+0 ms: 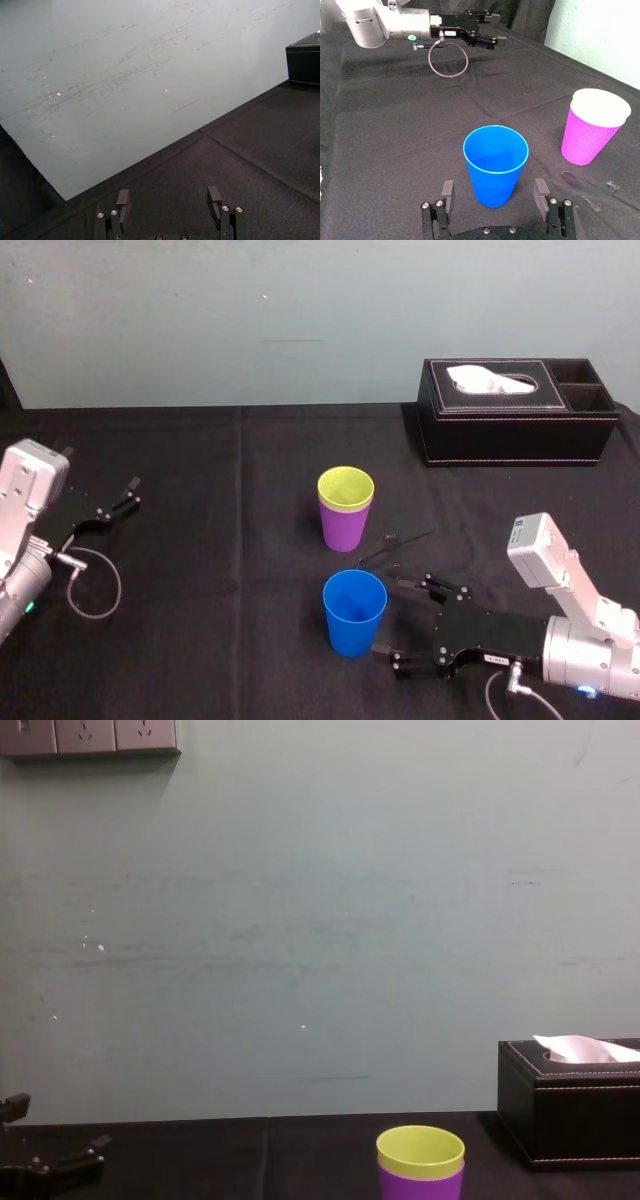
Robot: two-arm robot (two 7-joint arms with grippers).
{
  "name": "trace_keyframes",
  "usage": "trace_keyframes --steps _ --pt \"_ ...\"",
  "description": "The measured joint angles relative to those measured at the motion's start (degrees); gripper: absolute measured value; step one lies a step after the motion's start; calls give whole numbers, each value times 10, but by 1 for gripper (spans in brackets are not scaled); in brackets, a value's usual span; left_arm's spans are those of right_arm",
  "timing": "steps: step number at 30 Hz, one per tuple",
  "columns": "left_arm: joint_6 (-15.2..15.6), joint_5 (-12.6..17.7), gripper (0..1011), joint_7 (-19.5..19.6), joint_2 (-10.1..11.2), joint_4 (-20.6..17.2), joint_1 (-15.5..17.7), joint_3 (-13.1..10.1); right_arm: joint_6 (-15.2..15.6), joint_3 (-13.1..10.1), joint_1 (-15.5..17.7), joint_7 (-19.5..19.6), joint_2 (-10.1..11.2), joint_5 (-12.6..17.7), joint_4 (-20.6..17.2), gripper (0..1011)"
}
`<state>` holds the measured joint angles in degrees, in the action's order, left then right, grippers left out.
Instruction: Stack the three plastic cups sequentially using one hand.
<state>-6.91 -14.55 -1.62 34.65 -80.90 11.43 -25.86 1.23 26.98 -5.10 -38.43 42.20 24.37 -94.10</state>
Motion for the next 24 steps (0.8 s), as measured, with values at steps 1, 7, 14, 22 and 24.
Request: trace_keyframes --steps 1,7,14,22,24 --pt "0 0 1010 0 0 0 0 0 0 1 -1 0 -1 0 1 1003" --pt "0 0 1010 0 0 0 0 0 1 6 -6 0 -6 -3 5 1003" --pt "0 0 1010 0 0 0 0 0 2 12 -12 2 -12 -9 9 1003" --pt "0 0 1010 0 0 0 0 0 6 16 -20 5 -21 -11 15 1003" --pt "0 0 1010 0 0 0 0 0 7 17 -22 6 -23 -11 17 1003"
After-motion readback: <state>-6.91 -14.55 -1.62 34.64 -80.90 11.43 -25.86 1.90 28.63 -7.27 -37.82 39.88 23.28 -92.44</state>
